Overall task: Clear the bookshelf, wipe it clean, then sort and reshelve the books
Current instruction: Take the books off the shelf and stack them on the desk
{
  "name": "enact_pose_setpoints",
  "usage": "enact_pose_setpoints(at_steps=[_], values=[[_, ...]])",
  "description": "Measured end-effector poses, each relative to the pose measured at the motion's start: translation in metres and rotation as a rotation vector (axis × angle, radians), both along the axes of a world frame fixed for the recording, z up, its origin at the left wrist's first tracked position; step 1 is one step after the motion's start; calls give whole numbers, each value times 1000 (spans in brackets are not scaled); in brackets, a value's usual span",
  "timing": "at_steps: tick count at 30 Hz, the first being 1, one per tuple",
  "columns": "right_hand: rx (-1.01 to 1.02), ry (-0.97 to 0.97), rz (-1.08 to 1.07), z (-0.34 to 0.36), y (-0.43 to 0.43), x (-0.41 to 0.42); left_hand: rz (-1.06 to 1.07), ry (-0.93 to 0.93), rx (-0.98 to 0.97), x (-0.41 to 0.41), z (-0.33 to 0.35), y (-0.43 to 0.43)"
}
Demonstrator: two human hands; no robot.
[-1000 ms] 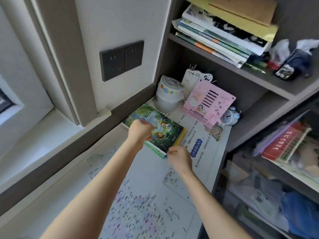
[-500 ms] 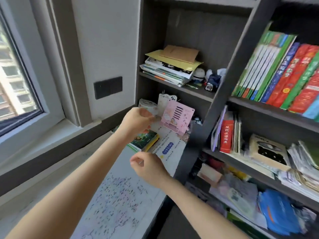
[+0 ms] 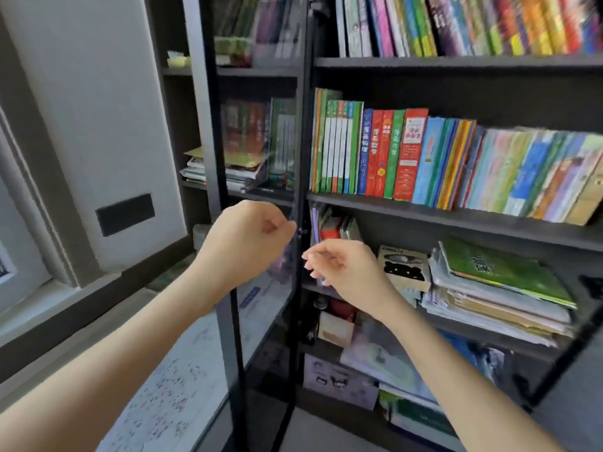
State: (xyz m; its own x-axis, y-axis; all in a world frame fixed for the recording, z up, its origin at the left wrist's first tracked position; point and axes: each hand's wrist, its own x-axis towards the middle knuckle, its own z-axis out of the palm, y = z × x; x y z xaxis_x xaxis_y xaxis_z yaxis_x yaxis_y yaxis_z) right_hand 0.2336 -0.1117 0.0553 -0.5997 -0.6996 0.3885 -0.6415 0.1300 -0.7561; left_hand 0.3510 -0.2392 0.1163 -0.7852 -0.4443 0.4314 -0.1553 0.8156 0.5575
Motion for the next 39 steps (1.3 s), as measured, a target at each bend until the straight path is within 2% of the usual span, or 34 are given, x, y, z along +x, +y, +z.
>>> enact_pose_setpoints(at_steps=[8,16,22,27,30,35,37,39], values=[[-212,158,-503,86,108,-118,-263,232,62,-140,59,66],[-204,425,-809,175,140,-239,-367,389,43,-304,129,81],[-170,662,-1050,241,152,-319,-412,487,-71,-408,190,90],[14,965,-1290,311,166,-381,-356,630,-191,-477,233,101],[150,1058,-1311,355,166,-416,-297,677,-217,-508,256,103],[427,1027,-1281,419,170,-473,-56,897,-338,-524,279,86],[471,996,-1241,433,173,-491,-21,950,-296,-524,286,72],[481,1003,-1221,441,176,-502,-29,927,-195,-527,292,56]])
